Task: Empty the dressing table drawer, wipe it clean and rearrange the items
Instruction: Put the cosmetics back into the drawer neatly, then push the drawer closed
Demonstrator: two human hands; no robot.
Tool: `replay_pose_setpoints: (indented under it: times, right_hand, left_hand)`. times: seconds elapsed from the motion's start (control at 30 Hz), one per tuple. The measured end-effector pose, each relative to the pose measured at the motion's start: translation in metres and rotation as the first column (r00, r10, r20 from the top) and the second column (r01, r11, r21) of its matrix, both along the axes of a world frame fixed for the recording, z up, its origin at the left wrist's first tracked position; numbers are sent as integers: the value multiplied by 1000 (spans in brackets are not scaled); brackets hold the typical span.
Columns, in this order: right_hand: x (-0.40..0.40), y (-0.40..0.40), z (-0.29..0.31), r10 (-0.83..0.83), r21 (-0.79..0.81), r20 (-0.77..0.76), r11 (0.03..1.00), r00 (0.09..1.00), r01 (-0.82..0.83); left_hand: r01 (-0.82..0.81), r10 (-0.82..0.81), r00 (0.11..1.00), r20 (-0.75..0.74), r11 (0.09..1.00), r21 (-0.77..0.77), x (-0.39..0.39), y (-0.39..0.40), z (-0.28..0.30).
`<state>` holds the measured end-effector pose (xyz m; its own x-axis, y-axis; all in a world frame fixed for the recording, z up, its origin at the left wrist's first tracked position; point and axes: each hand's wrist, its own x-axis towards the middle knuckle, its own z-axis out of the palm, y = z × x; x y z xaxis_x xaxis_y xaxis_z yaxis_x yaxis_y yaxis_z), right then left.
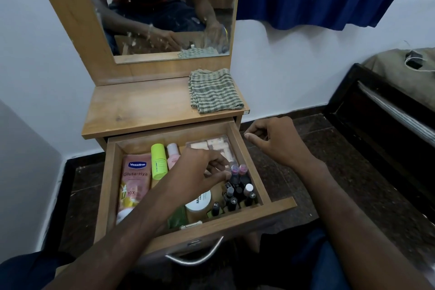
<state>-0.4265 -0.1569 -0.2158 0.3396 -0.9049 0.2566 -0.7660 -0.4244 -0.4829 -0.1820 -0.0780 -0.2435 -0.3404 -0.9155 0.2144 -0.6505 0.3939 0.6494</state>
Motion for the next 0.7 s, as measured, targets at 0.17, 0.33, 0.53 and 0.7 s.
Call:
replay_pose_setpoints:
  times: [0.17,0.33,0.53,0.7]
  right_hand:
    - [5,0,-6,24,-5,-36,1000,999,-24]
    - [9,2,-9,36,3,-25,999,999,-36]
    - [10,4,-9,30,14,-12,999,999,-30]
    - [15,4,-8,24,17,-30,1000,999,-24]
  left_hand:
    - [-41,43,998,53,998,-45,8,-1,3]
    - [-27,29,999,29,998,-53,26,4,16]
    - [166,-175,984,22,958,232,56,27,35]
    - [352,-381,924,-35,811,467,67,46,41]
